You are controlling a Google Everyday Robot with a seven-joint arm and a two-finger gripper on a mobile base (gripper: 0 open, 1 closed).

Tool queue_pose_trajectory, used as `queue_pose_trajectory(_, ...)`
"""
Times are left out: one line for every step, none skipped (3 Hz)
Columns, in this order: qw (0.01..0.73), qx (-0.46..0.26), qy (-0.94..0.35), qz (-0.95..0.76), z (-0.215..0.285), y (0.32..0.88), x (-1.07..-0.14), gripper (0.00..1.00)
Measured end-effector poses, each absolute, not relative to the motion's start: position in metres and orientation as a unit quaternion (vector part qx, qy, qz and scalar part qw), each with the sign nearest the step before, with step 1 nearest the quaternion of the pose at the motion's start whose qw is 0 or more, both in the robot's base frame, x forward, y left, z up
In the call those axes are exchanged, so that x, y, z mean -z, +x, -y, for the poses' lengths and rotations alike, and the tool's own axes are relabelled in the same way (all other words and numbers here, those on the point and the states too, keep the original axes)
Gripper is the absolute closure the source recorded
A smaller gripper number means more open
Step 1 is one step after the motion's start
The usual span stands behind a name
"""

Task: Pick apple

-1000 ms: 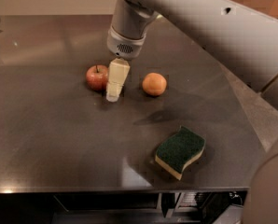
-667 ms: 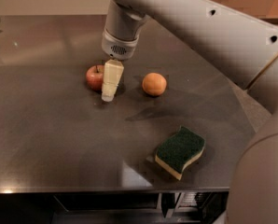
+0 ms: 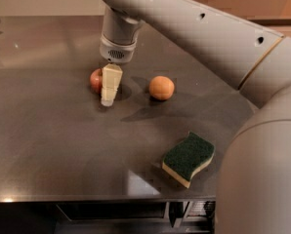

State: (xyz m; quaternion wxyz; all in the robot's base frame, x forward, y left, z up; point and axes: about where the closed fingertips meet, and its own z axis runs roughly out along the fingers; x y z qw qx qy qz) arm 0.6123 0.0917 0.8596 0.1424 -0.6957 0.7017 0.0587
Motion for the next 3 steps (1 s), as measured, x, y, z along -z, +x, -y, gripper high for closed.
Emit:
queue_pose_trajectory(0.134,-0.053,-0.694,-0.705,-0.0965,0.6175,-0.8553,0.18)
queue_pose_trajectory(0.131,-0.055,-0.695,-0.705,-0.1015,0.6182,-0.8549,0.41)
queue_pose_trajectory(0.13,-0.062,-0.696,-0.703,-0.1016,0.6178,-0.8581,0.64)
